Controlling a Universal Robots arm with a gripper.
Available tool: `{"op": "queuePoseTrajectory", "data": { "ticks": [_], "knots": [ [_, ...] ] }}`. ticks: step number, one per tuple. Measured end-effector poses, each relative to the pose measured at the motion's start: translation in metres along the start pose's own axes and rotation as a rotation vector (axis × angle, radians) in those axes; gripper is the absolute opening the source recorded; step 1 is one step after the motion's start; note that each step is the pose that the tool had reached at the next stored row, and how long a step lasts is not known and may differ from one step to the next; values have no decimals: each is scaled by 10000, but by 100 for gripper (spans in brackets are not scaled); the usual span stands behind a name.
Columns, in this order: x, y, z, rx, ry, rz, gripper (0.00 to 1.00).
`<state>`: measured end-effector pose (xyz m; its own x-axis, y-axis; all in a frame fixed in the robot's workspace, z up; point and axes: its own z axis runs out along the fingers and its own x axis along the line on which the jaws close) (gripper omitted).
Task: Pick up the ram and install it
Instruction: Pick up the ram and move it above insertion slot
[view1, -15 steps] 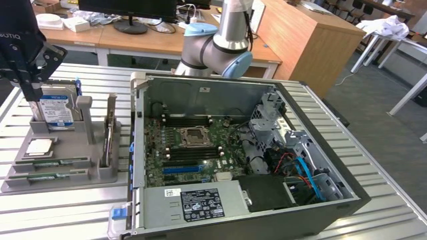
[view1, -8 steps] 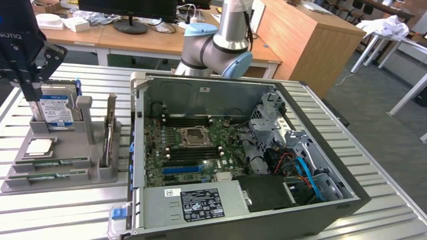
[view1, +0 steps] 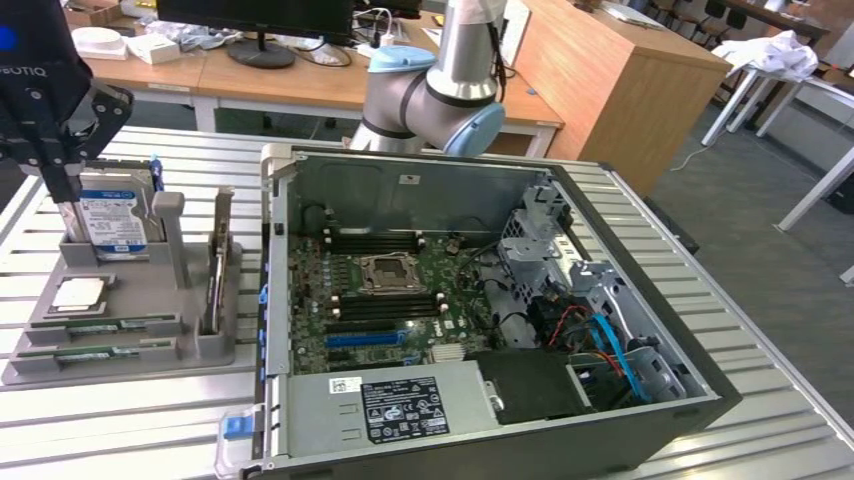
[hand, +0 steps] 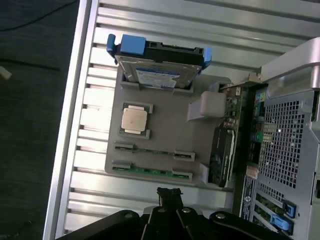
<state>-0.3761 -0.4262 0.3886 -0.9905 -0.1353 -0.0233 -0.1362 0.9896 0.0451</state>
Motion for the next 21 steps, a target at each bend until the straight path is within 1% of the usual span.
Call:
{"op": "queuePoseTrajectory", "data": {
  "ticks": [21],
  "knots": [
    [0, 0, 0, -80, 155, -3440, 10]
  ]
}}
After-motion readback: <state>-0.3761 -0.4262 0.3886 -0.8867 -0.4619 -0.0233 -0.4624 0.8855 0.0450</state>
